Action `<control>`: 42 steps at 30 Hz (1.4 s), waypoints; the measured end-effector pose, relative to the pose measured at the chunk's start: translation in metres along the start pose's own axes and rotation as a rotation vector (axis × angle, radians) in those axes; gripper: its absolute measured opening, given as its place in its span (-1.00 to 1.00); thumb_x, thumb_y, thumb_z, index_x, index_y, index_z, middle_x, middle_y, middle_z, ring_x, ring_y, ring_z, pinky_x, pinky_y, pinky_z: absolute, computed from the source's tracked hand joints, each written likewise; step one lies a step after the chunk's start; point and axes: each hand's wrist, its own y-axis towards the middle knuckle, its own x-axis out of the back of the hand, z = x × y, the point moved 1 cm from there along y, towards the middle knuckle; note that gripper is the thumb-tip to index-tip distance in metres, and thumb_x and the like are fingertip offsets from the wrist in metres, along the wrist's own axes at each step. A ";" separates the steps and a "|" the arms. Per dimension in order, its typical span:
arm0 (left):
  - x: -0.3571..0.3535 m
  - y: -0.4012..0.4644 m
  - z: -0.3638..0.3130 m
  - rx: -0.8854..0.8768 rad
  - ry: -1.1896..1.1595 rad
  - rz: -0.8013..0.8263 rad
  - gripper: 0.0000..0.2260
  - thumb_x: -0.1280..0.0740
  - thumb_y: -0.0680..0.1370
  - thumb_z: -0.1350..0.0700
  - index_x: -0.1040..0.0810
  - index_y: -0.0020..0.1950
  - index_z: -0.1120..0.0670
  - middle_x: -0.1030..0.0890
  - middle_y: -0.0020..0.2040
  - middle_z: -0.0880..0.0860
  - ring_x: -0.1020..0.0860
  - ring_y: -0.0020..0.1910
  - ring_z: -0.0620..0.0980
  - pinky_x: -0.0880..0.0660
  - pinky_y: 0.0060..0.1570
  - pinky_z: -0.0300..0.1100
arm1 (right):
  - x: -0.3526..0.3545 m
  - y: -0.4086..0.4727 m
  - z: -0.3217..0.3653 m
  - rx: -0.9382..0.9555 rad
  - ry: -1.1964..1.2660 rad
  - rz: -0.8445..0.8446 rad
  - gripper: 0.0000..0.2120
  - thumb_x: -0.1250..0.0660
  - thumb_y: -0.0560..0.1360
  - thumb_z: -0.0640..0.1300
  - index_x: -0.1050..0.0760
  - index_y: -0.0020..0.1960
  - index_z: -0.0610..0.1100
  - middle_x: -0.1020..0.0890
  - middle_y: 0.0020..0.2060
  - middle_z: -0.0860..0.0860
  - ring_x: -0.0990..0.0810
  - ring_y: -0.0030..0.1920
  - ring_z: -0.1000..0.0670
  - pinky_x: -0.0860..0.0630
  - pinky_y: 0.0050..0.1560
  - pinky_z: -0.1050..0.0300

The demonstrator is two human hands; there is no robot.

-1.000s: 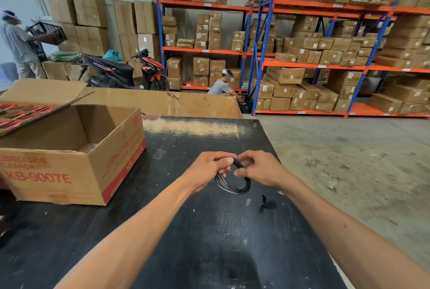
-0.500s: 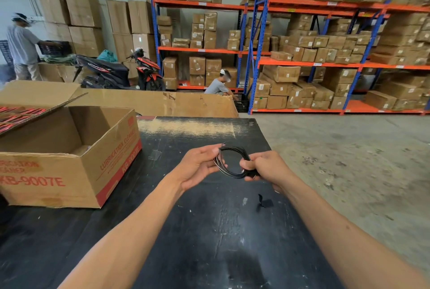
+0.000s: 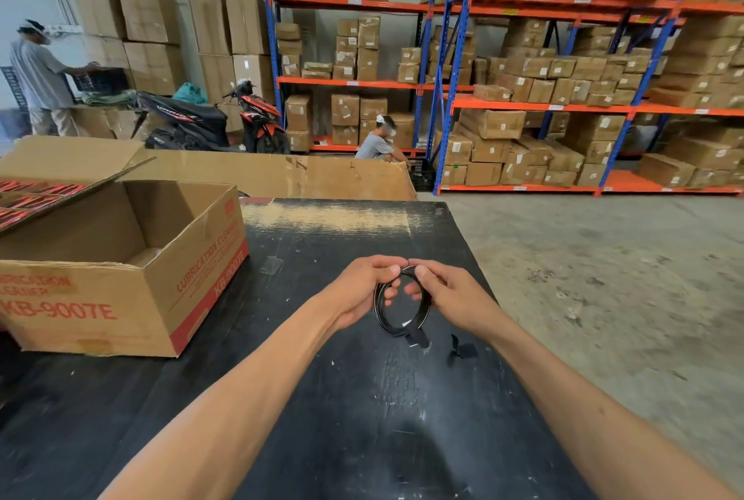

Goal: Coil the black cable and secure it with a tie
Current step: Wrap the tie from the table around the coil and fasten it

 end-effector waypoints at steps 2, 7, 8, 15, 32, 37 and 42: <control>-0.003 0.003 0.002 0.019 -0.024 -0.015 -0.80 -0.19 0.64 0.27 -0.46 0.26 0.20 -0.46 -0.33 0.04 -0.37 -0.46 -0.08 -0.35 -0.41 -0.21 | -0.001 0.000 0.003 -0.027 0.085 0.025 -0.74 -0.17 0.71 -0.07 -0.50 0.35 0.00 -0.70 -0.11 -0.04 -0.68 -0.19 0.11 -0.57 -0.13 0.36; -0.014 0.008 0.006 0.006 0.173 -0.108 -0.90 -0.15 0.64 0.21 -0.43 0.00 0.06 -0.39 -0.40 0.00 -0.31 -0.53 -0.10 -0.29 -0.44 -0.19 | -0.012 -0.003 0.004 -0.037 -0.361 0.038 -0.56 0.02 0.72 0.10 -0.50 0.06 -0.19 -0.57 -0.23 0.02 -0.65 -0.18 0.03 -0.50 -0.05 0.05; -0.017 0.008 0.007 -0.016 0.218 -0.096 -0.84 -0.14 0.64 0.21 -0.41 -0.11 0.04 -0.36 -0.40 0.01 -0.32 -0.52 -0.09 -0.31 -0.43 -0.18 | -0.013 -0.003 0.003 -0.041 -0.444 0.051 -0.55 0.04 0.72 0.11 -0.48 0.06 -0.18 -0.59 -0.20 0.00 -0.65 -0.11 -0.04 -0.47 -0.03 0.01; -0.018 0.003 0.013 0.007 0.134 -0.116 -0.93 -0.20 0.64 0.21 -0.43 -0.04 0.15 -0.39 -0.38 0.02 -0.28 -0.55 -0.12 -0.28 -0.53 -0.24 | -0.011 -0.001 -0.004 -0.071 -0.501 0.092 -0.67 -0.07 0.72 0.01 -0.46 0.25 -0.20 -0.58 -0.19 -0.03 -0.69 -0.17 0.02 -0.45 -0.14 0.15; -0.008 -0.006 0.018 -0.200 0.379 -0.119 -0.87 -0.44 0.53 0.24 -0.70 0.07 0.15 -0.67 -0.26 0.08 -0.56 -0.35 -0.06 -0.57 -0.24 -0.25 | -0.006 -0.014 -0.022 -0.015 -0.267 -0.198 -0.77 -0.32 0.63 -0.14 -0.69 0.20 0.03 -0.72 -0.34 -0.02 -0.64 -0.32 0.21 -0.45 -0.22 0.37; -0.017 -0.008 0.022 -0.301 0.621 -0.100 -0.77 -0.35 0.60 0.16 -0.65 0.25 0.07 -0.61 -0.42 -0.23 -0.51 -0.41 -0.29 -0.41 -0.29 -0.48 | -0.001 -0.014 -0.028 -0.151 0.251 -0.254 -0.78 -0.34 0.61 -0.30 -0.67 0.21 -0.24 -0.67 -0.23 -0.01 -0.60 -0.39 0.17 -0.51 -0.26 0.40; -0.025 -0.002 0.023 -0.107 0.164 -0.159 -0.76 -0.43 0.51 0.33 -0.62 0.18 0.29 -0.68 -0.28 0.14 -0.62 -0.35 -0.02 -0.61 -0.26 -0.20 | -0.001 -0.015 -0.032 -0.231 0.483 -0.354 -0.82 -0.38 0.56 -0.35 -0.72 0.04 -0.17 -0.72 -0.28 -0.02 -0.60 -0.35 0.09 -0.60 -0.22 0.26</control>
